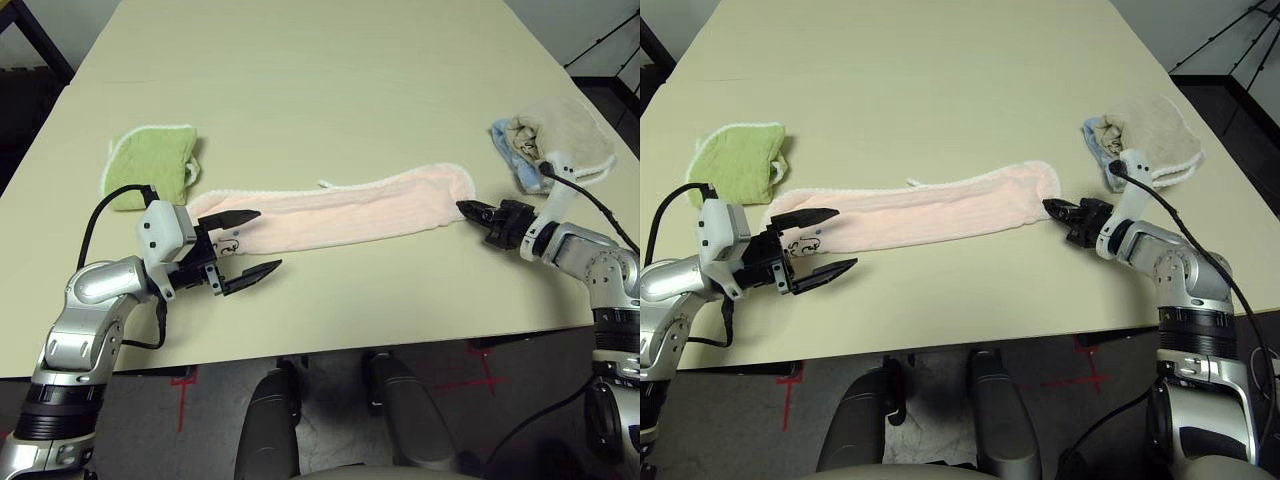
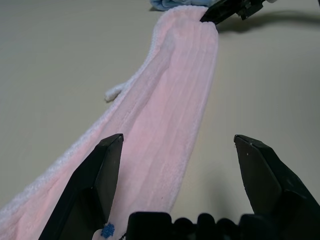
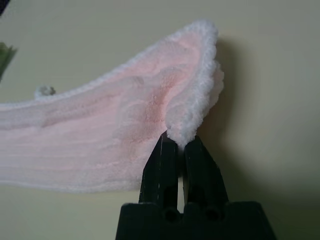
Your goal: Fold the towel and set it aside.
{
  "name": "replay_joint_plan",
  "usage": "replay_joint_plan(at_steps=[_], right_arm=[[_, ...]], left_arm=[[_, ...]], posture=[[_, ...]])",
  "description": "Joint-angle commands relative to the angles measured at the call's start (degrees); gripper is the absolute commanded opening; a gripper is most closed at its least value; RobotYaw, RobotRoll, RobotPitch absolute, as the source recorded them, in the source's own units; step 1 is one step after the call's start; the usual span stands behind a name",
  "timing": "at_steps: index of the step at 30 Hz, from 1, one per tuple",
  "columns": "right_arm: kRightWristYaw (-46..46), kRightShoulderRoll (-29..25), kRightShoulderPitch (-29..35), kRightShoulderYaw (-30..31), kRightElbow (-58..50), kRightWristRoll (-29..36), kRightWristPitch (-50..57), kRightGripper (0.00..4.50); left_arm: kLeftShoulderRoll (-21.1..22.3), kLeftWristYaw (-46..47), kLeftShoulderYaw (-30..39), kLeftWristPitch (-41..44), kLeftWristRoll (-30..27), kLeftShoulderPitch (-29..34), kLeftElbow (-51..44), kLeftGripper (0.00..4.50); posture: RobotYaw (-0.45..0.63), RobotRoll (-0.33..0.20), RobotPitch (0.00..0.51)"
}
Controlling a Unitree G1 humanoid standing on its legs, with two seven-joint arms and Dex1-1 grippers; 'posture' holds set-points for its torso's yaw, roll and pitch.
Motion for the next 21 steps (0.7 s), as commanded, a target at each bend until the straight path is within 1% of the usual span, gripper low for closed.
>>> replay_joint_plan(at_steps=[1,8,13,21], right_arm=[[0.33,0.56,1.55,-1.28,-2.52,1.62,-1.12,0.05],[3.69,0.21,4.26,1.42,-7.07,0.62,-5.79,0.05],[9.23,-2.35,6.53,6.14,-8.53,-3.95,-14.55,0.05],[11.13,-2.81,5.19,9.65,-6.32,-9.97,-26.22,0.05]], left_arm=[[0.44,0.05,-1.0,0.19,1.09,0.18,-0.1,4.5],[0.3,0.3,-1.3,0.08,1.33,-0.05,0.16,4.5],[0.09,0.65,-1.34,-0.07,1.6,-0.06,0.23,4.5],[-0.51,1.13,-1.73,-0.32,1.96,0.13,0.09,4.5]], posture=[[-0.16,0.0,0.203],[-0.16,0.0,0.197],[-0.16,0.0,0.193],[-0.16,0.0,0.188]])
